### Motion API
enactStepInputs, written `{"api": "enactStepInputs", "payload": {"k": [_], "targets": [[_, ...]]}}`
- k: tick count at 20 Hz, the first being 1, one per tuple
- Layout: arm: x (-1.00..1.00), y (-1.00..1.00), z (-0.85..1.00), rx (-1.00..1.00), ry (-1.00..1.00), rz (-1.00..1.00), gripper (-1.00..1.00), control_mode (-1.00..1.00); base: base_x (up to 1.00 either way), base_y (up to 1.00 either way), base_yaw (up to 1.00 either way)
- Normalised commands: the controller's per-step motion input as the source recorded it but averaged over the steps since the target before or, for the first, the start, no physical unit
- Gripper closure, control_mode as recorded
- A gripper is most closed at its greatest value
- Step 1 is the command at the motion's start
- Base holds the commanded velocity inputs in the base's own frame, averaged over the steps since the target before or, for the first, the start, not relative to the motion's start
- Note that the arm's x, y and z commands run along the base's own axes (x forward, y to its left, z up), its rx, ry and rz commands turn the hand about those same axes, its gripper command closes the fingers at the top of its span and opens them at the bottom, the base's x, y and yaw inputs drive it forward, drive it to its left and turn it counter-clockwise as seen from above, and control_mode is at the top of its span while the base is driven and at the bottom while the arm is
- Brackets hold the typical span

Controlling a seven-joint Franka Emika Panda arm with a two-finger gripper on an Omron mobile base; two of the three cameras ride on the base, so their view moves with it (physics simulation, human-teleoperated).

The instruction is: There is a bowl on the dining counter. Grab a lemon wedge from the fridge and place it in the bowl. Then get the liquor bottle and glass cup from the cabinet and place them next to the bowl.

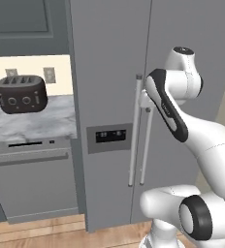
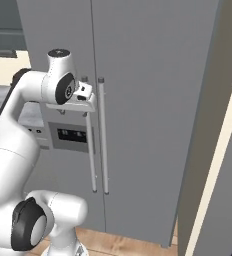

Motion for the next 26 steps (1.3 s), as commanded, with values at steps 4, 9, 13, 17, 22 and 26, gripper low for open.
{"api": "enactStepInputs", "payload": {"k": [4,9,13,17,22,26], "targets": [[0.00,0.00,0.00,0.00,0.00,0.00,-1.00,1.00,-0.18,-0.33,0.00],[0.00,0.00,0.00,0.00,0.00,0.00,-1.00,1.00,-0.23,-0.30,0.00],[0.00,0.00,0.00,0.00,0.00,0.00,-1.00,1.00,-0.25,-0.25,0.00],[0.00,0.00,0.00,0.00,0.00,0.00,-1.00,1.00,-0.20,-0.08,0.00],[0.00,0.00,0.00,0.00,0.00,0.00,-1.00,1.00,-0.24,-0.02,0.00],[0.00,0.00,0.00,0.00,0.00,0.00,-1.00,1.00,-0.19,-0.01,0.00]]}}
